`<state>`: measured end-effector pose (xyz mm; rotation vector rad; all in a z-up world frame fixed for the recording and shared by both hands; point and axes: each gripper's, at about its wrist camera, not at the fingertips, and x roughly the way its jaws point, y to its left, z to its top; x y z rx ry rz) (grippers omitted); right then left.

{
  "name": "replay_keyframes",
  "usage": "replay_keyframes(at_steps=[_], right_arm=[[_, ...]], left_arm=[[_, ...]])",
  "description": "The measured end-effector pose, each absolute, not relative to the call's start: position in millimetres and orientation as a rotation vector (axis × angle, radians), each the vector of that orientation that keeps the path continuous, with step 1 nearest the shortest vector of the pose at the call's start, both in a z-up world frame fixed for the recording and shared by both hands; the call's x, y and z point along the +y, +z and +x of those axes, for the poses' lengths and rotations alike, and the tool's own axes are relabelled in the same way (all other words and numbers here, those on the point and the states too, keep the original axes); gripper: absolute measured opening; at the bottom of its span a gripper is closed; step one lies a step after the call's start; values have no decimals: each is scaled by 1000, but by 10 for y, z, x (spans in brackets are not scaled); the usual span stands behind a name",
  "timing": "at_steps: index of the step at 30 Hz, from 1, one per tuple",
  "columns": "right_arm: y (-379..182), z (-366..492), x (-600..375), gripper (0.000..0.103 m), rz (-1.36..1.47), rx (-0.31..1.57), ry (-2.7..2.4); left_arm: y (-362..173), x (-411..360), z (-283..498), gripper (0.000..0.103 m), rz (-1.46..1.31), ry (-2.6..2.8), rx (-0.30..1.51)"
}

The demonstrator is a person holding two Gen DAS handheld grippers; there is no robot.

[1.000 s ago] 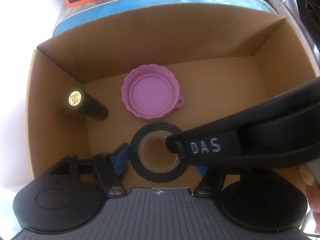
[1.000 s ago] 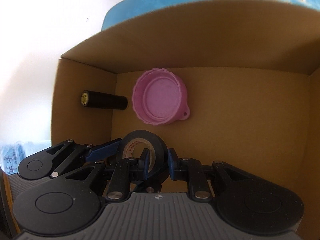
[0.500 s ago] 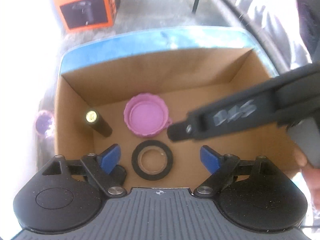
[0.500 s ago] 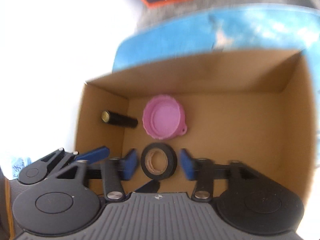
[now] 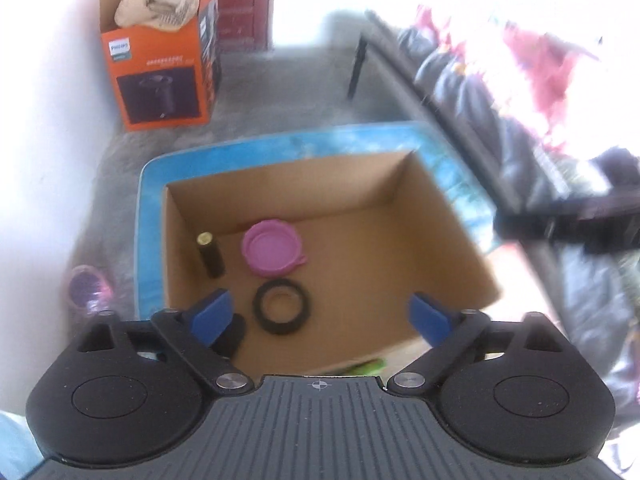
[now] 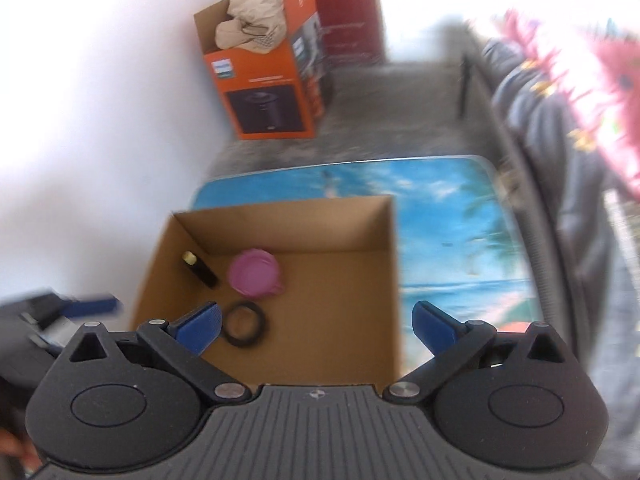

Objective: Organize rigid objects
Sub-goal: 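Move the right tool to the gold-lidded jar and close on it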

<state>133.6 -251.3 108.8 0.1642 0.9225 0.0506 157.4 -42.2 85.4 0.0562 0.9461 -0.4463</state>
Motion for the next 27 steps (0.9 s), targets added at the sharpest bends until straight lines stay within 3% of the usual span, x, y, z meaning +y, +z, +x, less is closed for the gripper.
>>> replay_keyframes(at_steps=[6,14,21,27], right_arm=[[1081,804,-2373,103,-56,861,-49],[809,600,-2489,103,32,879,-41],[377,650,-2252,103,23,928,46],[-79,808,-2161,98,113,1038,160]], left_arm=[[834,-286,1301,103,-56,-515,913],[703,-326,1062,103,-36,-555,943],[255,-515,776,102,67,-557,1038],[-157,-594,669,94,115,-468,1067]])
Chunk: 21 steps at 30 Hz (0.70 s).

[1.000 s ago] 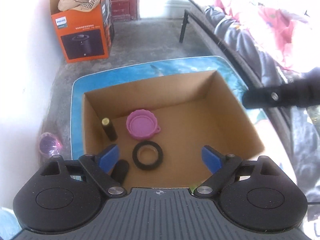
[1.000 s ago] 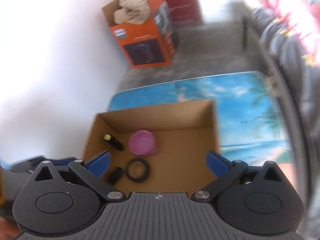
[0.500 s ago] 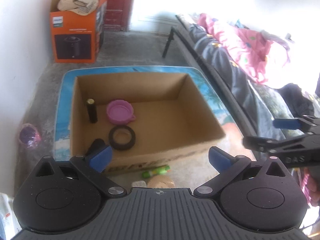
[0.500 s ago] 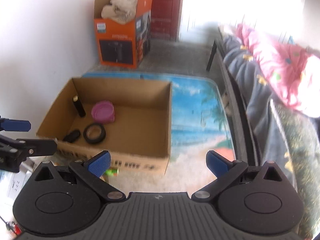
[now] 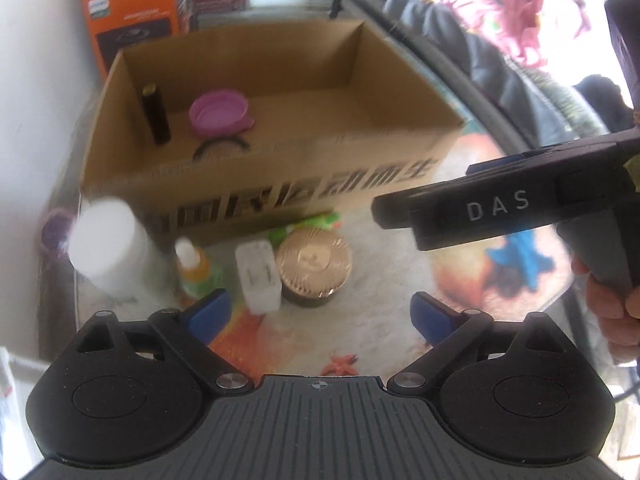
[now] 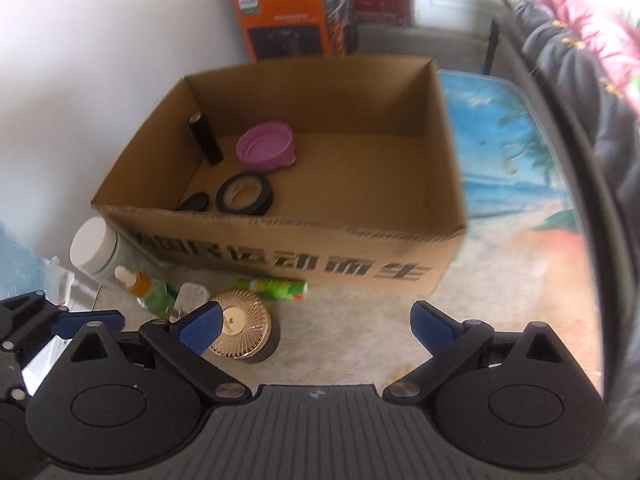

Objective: Organize rigid objects
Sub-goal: 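Move the right tool to the gold-lidded jar and close on it, then lift the gold-lidded jar with the right tool and carry it over the box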

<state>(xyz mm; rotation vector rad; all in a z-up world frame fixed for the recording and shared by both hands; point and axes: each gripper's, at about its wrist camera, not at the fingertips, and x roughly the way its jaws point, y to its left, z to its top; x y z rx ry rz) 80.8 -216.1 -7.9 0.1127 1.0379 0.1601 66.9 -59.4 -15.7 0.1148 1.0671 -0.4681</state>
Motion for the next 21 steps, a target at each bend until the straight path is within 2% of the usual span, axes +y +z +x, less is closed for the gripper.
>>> replay_keyframes(at_steps=[2,5,8,11,17,21], right_arm=[[-197,867,-2169,92,165,1072,190],[-330,962,-2188,77,232,1115,228],[-399,1044,-2181,70,287,1127,271],[-474,1136,-2187,66,346,1148,312],[-630,1278,-2136,57,417,1195,383],[-645,1280,-2138,56,416,1202,398]], left_arm=[[-267,-627,670,79,115,-457,1087],[-435,-702,670,72,151,-437,1095],[-568,-750,695,64,147,-427,1106],[-635,-792,747,60,151,-420,1097],[-684,-884,803,59,170,-433,1070],[-690,-913,793,58,167,-434,1066]])
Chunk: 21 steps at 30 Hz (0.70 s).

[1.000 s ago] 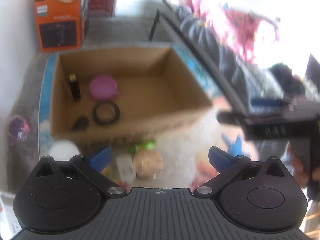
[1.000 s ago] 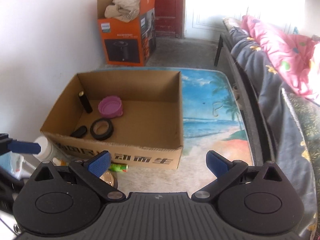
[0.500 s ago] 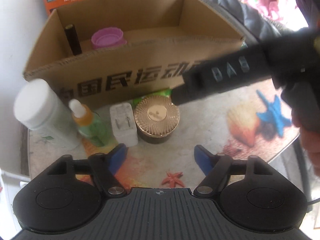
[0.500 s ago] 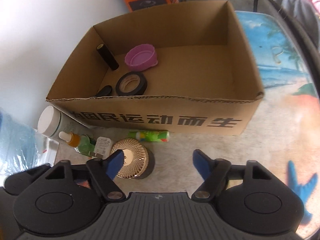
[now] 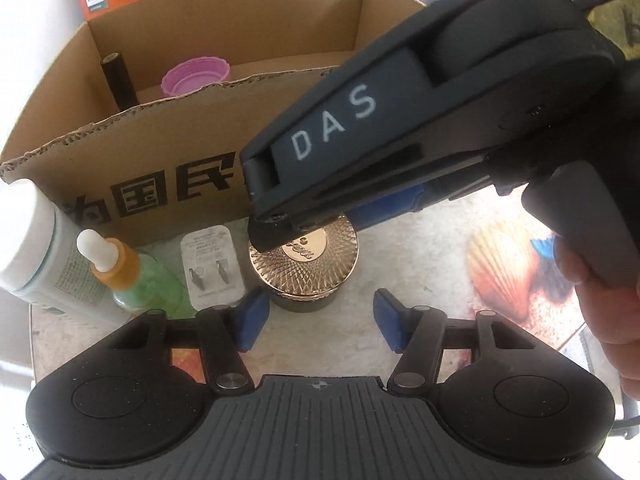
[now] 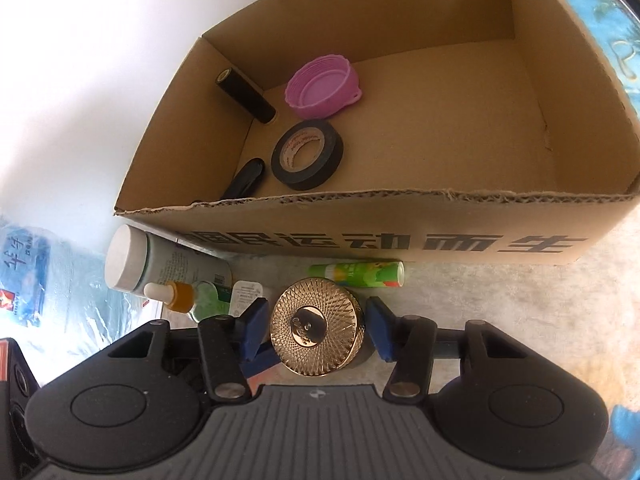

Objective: Organize rigid objects
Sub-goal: 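Lift the gold-lidded jar with the right tool and carry it over the box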

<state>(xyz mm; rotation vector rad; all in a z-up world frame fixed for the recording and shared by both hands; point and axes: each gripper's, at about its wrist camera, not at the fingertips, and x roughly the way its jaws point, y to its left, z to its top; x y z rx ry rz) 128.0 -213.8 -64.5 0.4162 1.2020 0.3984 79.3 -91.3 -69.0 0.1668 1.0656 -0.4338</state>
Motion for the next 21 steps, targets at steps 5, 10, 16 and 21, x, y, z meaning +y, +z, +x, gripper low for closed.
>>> replay_keyframes(at_steps=[5,10,16,21], right_arm=[[-652,1219,-2256,56,430,1219,390],[-642,1087,-2405,56,427,1243,350],[-642,859,-2575,56,454,1267,298],[-666,753,-2608,56,471,1286,284]], left_arm=[[-671,-996,736,58,168,-469,1070],[-639,-1141,650,58,180,-516,1074],[-593,-1262,542,58,191,-580,1071],[-595,-1291,495,58,211,-604,1070]])
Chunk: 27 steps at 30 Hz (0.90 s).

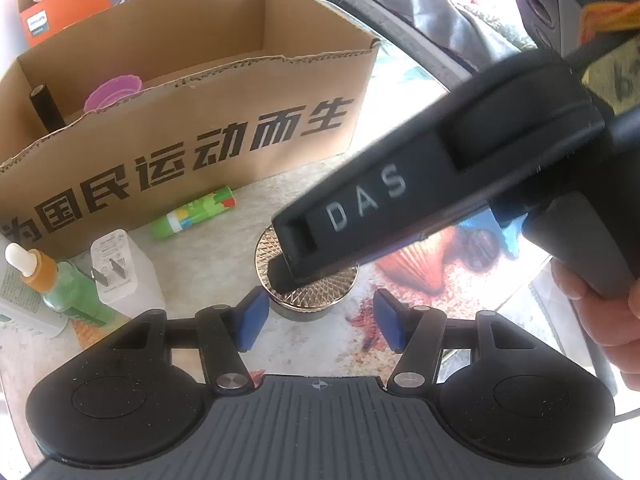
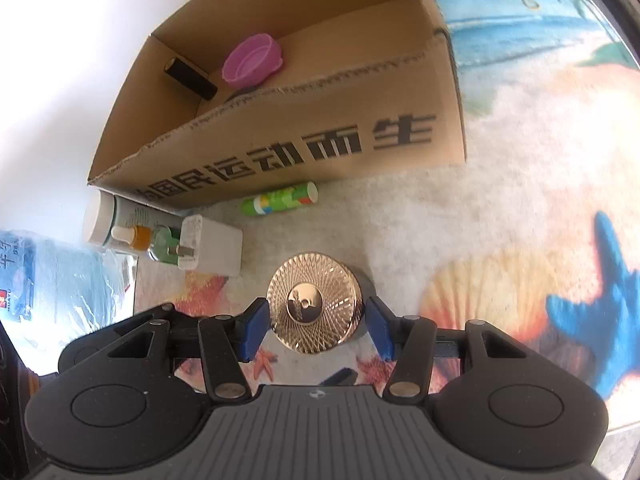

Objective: Organize rigid objects
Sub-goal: 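Lift the gold-lidded jar with the right tool and carry it over the box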

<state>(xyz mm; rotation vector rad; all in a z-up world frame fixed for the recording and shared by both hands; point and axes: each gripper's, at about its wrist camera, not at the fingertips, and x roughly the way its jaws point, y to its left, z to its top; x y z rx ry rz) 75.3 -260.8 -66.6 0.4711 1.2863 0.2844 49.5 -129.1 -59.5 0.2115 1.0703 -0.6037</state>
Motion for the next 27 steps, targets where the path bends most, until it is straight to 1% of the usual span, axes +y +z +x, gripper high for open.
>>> replay_keyframes(at_steps=[6,17,27], right_arm=[[-670,731,-2658,56,491,1285,247],[-790,758,-2763,56,633,1288,216],[-795,747,-2724,54,632,1280,241]], left_arm=[[-606,-1312,521,59,251,-589,1048],[-741,-1441,574,57,301,-575,1032],[-735,-1463,458,56,309,-564,1012]])
